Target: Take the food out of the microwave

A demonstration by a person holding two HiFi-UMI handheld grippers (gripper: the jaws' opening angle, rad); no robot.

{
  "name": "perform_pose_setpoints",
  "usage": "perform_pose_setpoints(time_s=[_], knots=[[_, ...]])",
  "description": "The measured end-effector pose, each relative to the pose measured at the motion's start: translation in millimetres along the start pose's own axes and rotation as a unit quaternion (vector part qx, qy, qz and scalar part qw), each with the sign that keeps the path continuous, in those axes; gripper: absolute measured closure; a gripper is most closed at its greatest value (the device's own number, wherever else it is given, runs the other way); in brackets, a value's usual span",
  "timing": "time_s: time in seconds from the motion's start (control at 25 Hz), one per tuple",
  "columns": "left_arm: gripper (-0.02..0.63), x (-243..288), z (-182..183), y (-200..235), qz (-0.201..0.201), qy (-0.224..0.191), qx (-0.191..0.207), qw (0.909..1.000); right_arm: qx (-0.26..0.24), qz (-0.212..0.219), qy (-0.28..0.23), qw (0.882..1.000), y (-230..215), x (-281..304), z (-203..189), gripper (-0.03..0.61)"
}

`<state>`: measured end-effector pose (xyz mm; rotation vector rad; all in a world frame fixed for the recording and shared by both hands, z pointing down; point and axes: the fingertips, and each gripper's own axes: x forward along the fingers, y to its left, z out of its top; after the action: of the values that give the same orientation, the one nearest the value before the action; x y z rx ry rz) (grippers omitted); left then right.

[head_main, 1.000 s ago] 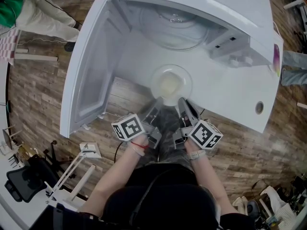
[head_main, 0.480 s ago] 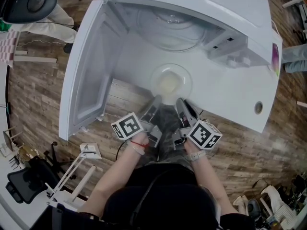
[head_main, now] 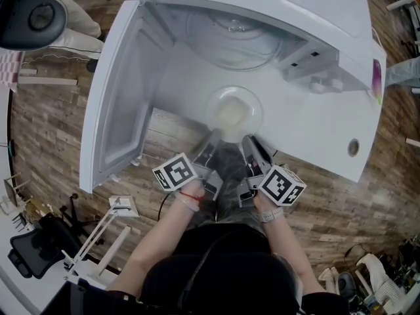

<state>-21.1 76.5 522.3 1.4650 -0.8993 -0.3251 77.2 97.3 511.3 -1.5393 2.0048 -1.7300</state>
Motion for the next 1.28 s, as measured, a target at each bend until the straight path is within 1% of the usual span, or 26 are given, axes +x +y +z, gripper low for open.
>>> perform_pose_setpoints(time_s=[0.24,0.4,0.72,0.76,0.88,1.0,1.2,1.28], knots=[[0.584,2,1,0,0.002,-0.004,-0.002,1.0,0.003,0.004,0.001,1.0,1,-2,1,0.477],[0.584,6,2,-1,0.001,-0.015,-0.007,0.9999,0.004,0.005,0.005,1.0,1,-1,0,0.477],[0.581,7,2,-6,-0.017,-0.015,-0.018,0.9996,0.003,0.004,0.007,1.0,1,0,-1,0.477],[0.57,7,2,-8,-0.02,-0.015,-0.016,0.9996,0.003,0.004,0.007,1.0,1,1,-1,0.477],[0.499,7,1,-16,-0.032,-0.01,0.0,0.9994,0.001,0.001,0.004,1.0,0,1,0,0.477],[0.434,7,-1,-20,-0.035,-0.001,0.017,0.9992,-0.004,-0.003,-0.005,1.0,1,1,2,0.465],[0.363,6,-2,-28,-0.039,0.004,0.051,0.9979,-0.011,0.001,-0.017,1.0,5,1,5,0.428],[0.336,6,-3,-30,-0.043,0.008,0.058,0.9974,-0.013,0.002,-0.021,1.0,6,1,6,0.413]])
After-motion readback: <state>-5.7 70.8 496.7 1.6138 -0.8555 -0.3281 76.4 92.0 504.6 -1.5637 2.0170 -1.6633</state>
